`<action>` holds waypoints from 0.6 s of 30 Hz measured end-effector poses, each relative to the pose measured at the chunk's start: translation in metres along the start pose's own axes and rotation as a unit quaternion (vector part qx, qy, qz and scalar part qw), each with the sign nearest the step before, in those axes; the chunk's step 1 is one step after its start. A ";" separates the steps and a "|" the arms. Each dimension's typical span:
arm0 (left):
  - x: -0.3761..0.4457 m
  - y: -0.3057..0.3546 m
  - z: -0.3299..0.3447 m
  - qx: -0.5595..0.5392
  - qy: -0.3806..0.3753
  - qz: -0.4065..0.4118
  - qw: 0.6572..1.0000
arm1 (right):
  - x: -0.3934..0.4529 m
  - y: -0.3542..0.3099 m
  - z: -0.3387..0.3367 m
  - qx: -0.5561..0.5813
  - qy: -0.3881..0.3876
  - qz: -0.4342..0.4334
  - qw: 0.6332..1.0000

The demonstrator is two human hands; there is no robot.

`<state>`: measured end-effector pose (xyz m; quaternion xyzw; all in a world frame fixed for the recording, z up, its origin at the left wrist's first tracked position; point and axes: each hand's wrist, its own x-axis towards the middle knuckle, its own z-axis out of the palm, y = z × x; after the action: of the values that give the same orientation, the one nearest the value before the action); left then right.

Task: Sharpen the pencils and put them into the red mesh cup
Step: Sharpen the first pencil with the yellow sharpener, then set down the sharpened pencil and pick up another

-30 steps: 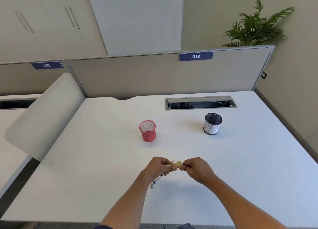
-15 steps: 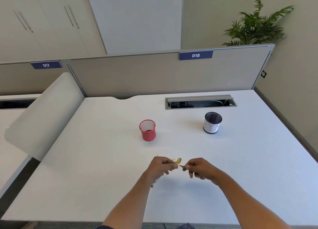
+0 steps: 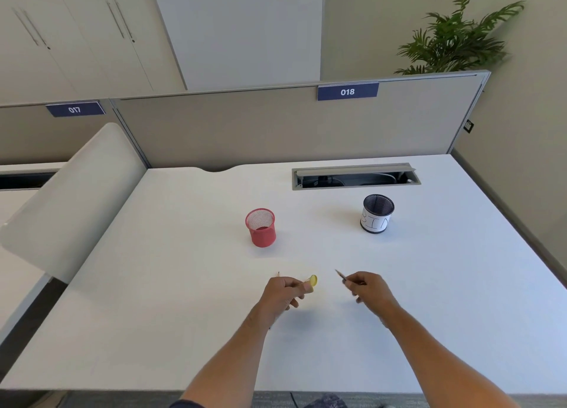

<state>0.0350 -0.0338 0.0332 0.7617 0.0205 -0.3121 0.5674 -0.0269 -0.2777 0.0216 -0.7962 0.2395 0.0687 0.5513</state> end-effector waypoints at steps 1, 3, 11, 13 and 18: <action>0.000 -0.001 0.000 -0.002 -0.001 -0.001 1.000 | 0.004 0.004 -0.005 -0.033 0.046 0.011 0.998; 0.000 -0.003 -0.002 -0.006 -0.001 -0.004 1.000 | 0.009 0.015 -0.018 -0.099 0.113 0.039 0.988; 0.004 -0.006 -0.015 -0.022 0.021 -0.009 1.000 | 0.017 0.056 -0.070 -0.177 0.198 0.135 0.955; 0.007 -0.006 -0.018 -0.023 0.028 -0.012 0.999 | 0.020 0.056 -0.071 -0.189 0.203 0.143 0.950; 0.013 -0.001 -0.022 -0.032 0.033 -0.013 0.999 | 0.025 0.041 -0.067 -0.220 0.183 0.149 0.947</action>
<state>0.0554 -0.0182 0.0290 0.7530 0.0593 -0.2934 0.5860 -0.0337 -0.3579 0.0033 -0.8518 0.4310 0.0540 0.2929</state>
